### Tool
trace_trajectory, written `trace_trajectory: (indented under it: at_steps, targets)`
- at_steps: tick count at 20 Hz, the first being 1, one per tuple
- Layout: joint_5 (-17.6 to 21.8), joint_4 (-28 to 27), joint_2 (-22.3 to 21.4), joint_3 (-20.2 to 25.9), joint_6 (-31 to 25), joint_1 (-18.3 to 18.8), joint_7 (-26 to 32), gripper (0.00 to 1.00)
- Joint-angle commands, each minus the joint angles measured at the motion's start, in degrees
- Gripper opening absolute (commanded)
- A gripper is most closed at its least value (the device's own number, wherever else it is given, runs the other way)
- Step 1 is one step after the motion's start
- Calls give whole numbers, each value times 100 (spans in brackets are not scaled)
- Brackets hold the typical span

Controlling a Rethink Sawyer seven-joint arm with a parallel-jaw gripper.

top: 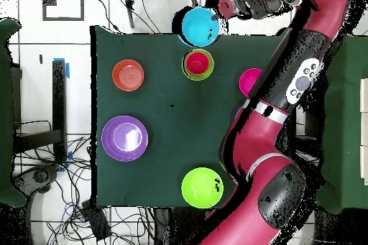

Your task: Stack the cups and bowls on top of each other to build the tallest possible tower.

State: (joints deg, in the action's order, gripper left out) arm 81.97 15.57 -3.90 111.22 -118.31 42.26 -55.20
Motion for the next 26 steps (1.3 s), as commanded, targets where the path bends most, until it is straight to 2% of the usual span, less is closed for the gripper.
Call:
trace_trajectory:
  at_steps: [1, 5, 11, 17, 26]
  targets:
    - [619, -551, 8, -188, 221, -7, 849, 0]
    - [642, -547, -3, -199, 196, 5, 878, 0]
    - [477, -459, -2, -299, 320, -1, 697, 0]
    - [553, -486, -2, -271, 335, 1, 749, 0]
    - [457, -385, -31, -444, 132, 73, 659, 0]
